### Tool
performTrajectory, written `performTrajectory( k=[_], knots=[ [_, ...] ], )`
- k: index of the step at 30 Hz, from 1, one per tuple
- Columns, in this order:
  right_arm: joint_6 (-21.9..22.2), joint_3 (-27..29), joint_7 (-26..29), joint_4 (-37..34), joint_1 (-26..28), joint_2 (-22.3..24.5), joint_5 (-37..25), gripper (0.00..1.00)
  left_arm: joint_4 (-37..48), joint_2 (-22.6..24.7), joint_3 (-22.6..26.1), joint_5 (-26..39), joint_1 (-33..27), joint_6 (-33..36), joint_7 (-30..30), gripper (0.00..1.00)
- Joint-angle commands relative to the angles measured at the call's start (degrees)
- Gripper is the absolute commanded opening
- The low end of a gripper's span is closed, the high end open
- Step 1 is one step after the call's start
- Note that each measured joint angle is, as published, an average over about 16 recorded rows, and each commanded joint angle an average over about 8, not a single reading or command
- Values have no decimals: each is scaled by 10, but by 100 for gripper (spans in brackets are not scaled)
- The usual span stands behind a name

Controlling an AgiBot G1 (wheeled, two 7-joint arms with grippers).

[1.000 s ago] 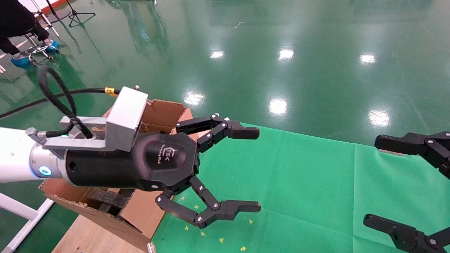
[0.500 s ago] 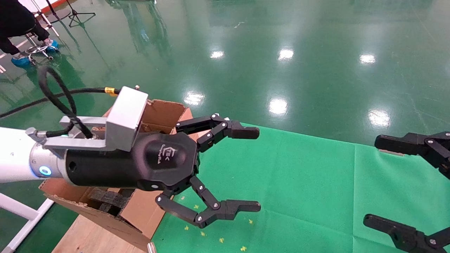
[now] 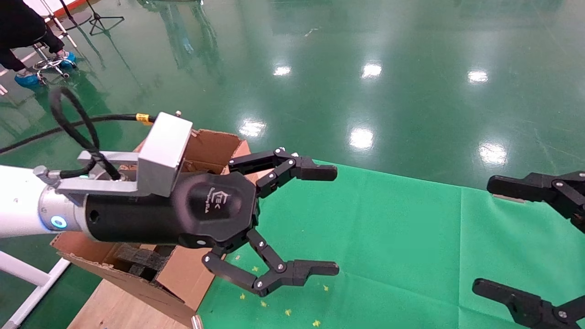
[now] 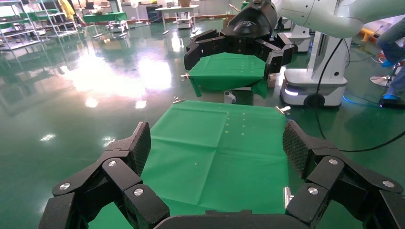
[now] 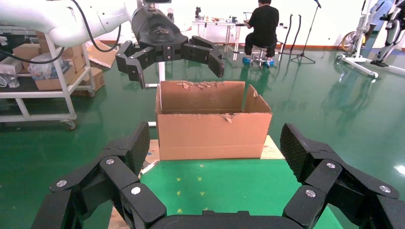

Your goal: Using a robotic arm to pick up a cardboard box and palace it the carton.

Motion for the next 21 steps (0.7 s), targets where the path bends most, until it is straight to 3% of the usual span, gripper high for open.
performTrajectory(
  k=[1, 21],
  knots=[
    [0, 0, 0, 0, 0, 0, 0, 100, 0, 0, 0, 0, 0, 0, 0, 100],
    [0, 0, 0, 0, 0, 0, 0, 100, 0, 0, 0, 0, 0, 0, 0, 100]
  ],
)
